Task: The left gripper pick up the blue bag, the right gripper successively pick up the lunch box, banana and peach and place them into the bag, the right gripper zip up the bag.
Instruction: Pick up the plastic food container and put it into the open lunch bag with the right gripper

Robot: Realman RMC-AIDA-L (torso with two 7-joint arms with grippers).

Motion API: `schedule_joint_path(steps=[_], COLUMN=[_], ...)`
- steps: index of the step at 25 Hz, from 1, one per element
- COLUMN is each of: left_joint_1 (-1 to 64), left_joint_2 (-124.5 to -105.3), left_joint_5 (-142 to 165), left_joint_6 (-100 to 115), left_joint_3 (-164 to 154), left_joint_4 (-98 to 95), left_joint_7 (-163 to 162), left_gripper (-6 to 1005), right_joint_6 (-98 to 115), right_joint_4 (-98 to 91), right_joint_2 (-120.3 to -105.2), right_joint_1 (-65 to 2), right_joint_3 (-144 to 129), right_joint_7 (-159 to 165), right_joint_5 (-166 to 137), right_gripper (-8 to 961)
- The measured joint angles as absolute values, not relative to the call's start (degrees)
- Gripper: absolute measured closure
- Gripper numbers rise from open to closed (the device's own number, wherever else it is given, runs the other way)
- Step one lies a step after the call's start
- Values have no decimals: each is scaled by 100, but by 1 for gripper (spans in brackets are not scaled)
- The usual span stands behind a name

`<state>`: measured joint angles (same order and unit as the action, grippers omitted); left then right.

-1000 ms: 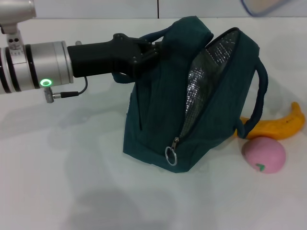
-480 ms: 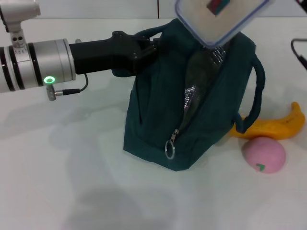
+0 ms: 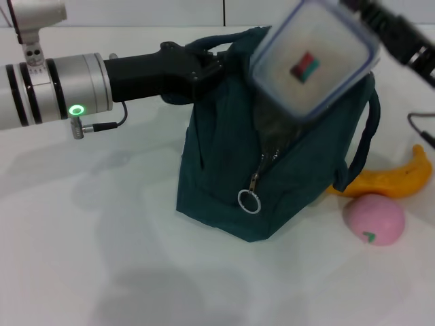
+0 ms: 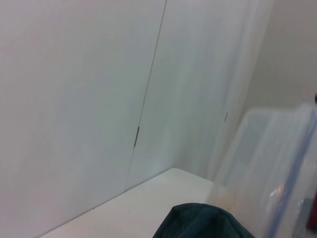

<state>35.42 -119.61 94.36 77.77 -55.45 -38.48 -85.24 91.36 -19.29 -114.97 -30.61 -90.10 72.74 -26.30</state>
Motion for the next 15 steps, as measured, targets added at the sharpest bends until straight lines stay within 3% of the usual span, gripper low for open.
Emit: schedule_joint_path(steps=[15], left_joint_1=[3519], left_joint_2=[-11961], left_joint_5=[9416], left_joint_6=[7778], left_joint_3=[-5520], left_joint_4=[-3831], left_joint_7=[-8516], left_gripper=[924], right_joint_6=[8279], right_joint_4=[-2016], right_joint_2=[-11436], right_joint_1=[-3099], right_joint_3=[-8971], right_joint_7=[7010], right_joint_5=[-4093], right_gripper=[765])
